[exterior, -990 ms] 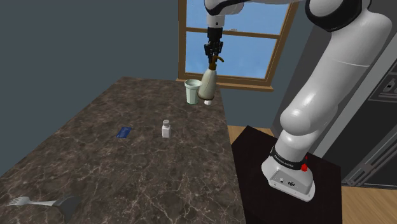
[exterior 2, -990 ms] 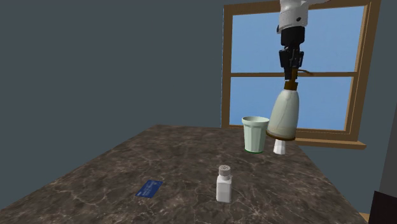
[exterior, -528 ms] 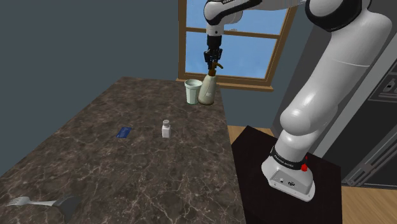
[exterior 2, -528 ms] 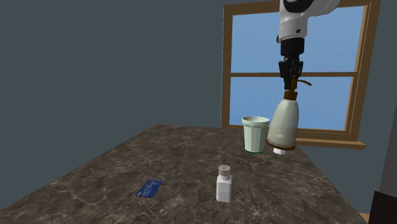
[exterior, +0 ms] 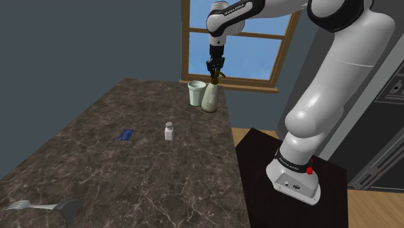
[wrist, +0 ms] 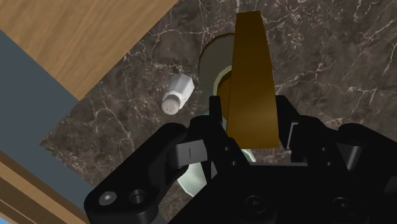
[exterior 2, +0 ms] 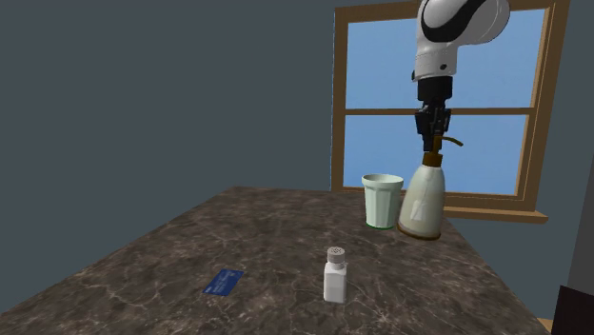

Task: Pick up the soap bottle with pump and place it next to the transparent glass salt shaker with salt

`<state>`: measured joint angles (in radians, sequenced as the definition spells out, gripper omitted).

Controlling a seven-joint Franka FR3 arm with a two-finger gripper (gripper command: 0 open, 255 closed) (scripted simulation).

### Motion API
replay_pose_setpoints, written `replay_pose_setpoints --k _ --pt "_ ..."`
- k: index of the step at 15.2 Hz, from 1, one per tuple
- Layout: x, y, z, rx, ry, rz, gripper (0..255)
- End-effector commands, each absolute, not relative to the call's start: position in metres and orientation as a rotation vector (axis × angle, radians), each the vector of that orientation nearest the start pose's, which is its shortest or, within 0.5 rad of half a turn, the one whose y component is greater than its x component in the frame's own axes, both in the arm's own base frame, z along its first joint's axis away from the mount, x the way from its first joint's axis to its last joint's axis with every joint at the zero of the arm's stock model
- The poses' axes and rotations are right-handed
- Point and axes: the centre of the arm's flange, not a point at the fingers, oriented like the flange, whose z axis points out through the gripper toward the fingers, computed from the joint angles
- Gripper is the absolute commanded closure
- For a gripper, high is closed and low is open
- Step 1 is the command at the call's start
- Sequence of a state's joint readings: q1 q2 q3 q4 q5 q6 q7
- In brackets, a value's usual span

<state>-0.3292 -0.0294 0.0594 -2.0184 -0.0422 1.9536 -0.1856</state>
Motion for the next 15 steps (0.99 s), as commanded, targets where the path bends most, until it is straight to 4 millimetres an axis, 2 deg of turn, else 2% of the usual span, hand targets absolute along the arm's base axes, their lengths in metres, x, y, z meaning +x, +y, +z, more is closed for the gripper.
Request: replay_pose_setpoints --k 1,4,12,13,15 --pt "0.522 -0.147 0.451 -3.171 0.108 0.067 255" --pt "0.522 -0.147 0.434 -3.171 0.108 0.067 255" --pt "0.522 -0.147 0.434 -3.171 0.108 0.067 255" --pt "0.522 -0.147 0.435 -3.171 0.108 0.067 0" --pt "0.522 -0.147 0.435 -3.171 0.107 0.067 0"
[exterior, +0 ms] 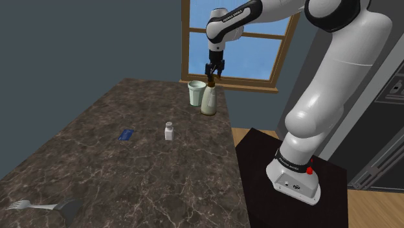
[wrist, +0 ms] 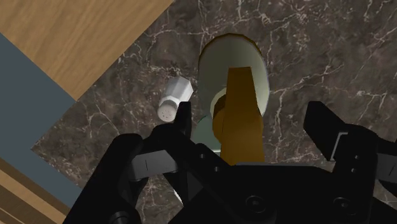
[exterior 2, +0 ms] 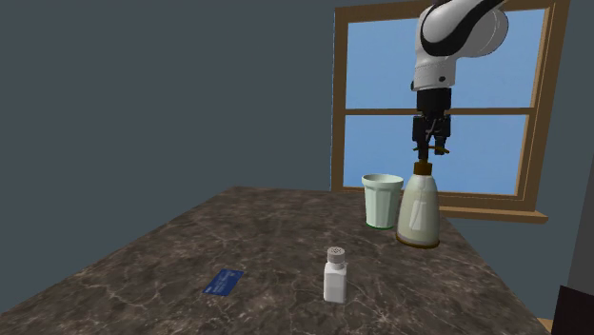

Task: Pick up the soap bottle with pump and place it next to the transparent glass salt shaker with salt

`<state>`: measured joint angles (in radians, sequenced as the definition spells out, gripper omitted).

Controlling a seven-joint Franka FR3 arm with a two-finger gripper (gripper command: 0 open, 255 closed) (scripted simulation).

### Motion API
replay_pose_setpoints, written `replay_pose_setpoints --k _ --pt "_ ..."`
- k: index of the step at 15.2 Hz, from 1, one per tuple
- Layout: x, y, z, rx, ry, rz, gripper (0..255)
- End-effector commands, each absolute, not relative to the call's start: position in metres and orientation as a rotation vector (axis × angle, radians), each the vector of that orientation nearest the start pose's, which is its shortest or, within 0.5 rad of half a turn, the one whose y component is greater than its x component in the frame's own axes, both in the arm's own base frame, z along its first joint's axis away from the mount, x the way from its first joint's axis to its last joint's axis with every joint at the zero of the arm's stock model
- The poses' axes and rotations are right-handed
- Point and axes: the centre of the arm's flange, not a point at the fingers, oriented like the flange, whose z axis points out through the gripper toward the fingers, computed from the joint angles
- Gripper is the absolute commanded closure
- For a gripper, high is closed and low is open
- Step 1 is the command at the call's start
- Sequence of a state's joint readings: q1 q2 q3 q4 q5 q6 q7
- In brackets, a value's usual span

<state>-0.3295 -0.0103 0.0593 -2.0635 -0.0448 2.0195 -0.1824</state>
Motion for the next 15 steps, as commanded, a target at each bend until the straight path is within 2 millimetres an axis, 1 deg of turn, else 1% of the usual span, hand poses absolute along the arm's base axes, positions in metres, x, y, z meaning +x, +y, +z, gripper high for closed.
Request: replay_pose_setpoints --k 1,3,6,7,15 --pt "0.522 -0.147 0.435 -3.171 0.107 0.067 0" --pt "0.522 -0.147 0.434 -3.171 0.108 0.067 0" --pt "0.523 -0.146 0.474 -3.171 0.108 0.067 0" --pt "0.524 -0.145 0.484 -3.171 0.108 0.067 0" --pt "0.524 -0.145 0.484 -3.171 0.108 0.067 0"
